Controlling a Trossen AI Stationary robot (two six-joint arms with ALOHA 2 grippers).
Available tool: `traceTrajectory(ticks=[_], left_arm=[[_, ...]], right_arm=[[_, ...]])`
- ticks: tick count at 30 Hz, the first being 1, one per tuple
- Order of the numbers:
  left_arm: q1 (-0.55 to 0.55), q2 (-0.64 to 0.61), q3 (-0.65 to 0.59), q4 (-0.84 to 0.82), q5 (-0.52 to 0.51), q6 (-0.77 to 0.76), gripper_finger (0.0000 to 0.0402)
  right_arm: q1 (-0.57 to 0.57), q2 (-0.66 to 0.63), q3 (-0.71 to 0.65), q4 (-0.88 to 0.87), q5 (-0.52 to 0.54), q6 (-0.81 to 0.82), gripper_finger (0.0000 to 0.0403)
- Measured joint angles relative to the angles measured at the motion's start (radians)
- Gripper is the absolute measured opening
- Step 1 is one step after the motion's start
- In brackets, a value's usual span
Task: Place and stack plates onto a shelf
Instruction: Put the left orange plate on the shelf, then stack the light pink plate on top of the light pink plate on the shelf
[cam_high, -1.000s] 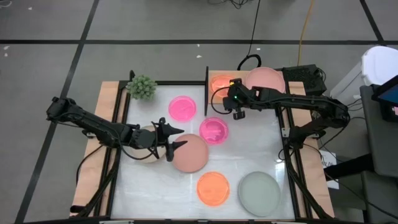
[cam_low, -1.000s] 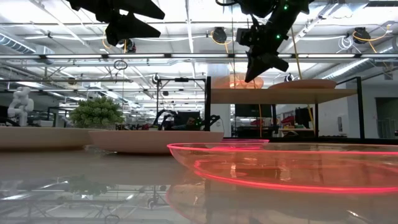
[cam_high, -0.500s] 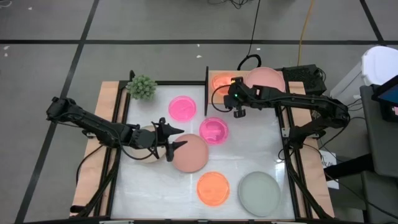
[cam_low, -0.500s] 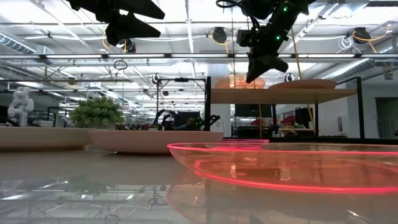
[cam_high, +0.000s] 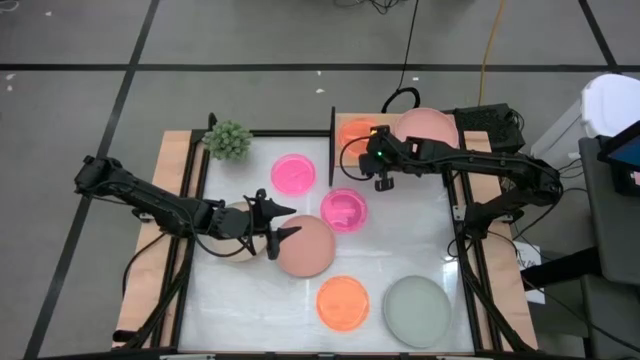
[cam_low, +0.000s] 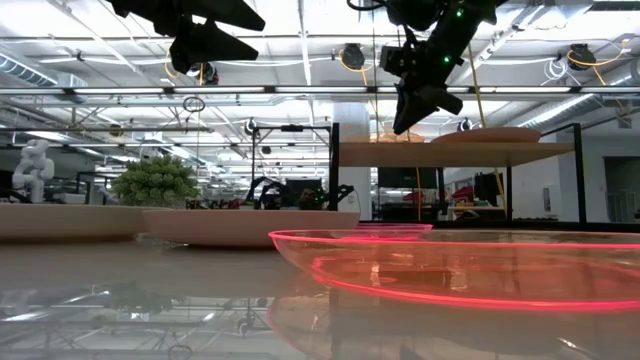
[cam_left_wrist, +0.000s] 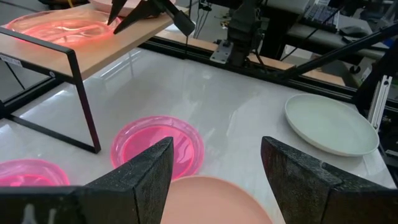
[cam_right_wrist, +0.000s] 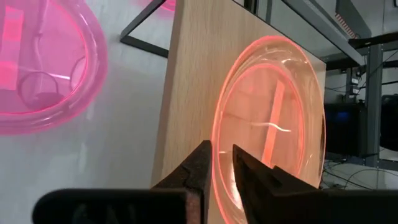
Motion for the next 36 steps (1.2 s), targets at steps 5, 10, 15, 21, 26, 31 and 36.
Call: traceTrajectory(ticks=[5,10,15,21,26,31,36], left_arm=[[0.000,0.000,0.000,0.000,0.000,0.000,0.0248],[0.000,0.000,0.000,0.000,0.001,-0.002,0.0248],[-0.002,0.000,0.000,-0.001,0.007,-0.002,0.0248],[-0.011,0.000,0.000,0.000,0.031,-0.002,0.0248],[-0.032,0.000,0.000,0.002,0.058,-0.001,0.0248],[-0.072,0.000,0.000,0.002,0.065,0.000,0.0248],[-0.145,0.000,0.000,-0.041,0.065,-0.001,0.0248]], right_arm=[[0.007,-0.013,0.000,0.016,0.000,0.007,0.0077],[0.009,-0.052,0.000,0.005,0.026,0.043,0.0097],[0.059,-0.132,-0.001,-0.023,0.025,0.141,0.0107],[0.209,-0.241,-0.001,-0.117,0.024,0.346,0.0106],[0.352,-0.270,-0.007,-0.218,0.022,0.566,0.0105],[0.480,-0.294,-0.111,-0.154,-0.002,0.694,0.0105],[0.586,-0.303,-0.232,-0.028,-0.002,0.760,0.0105]])
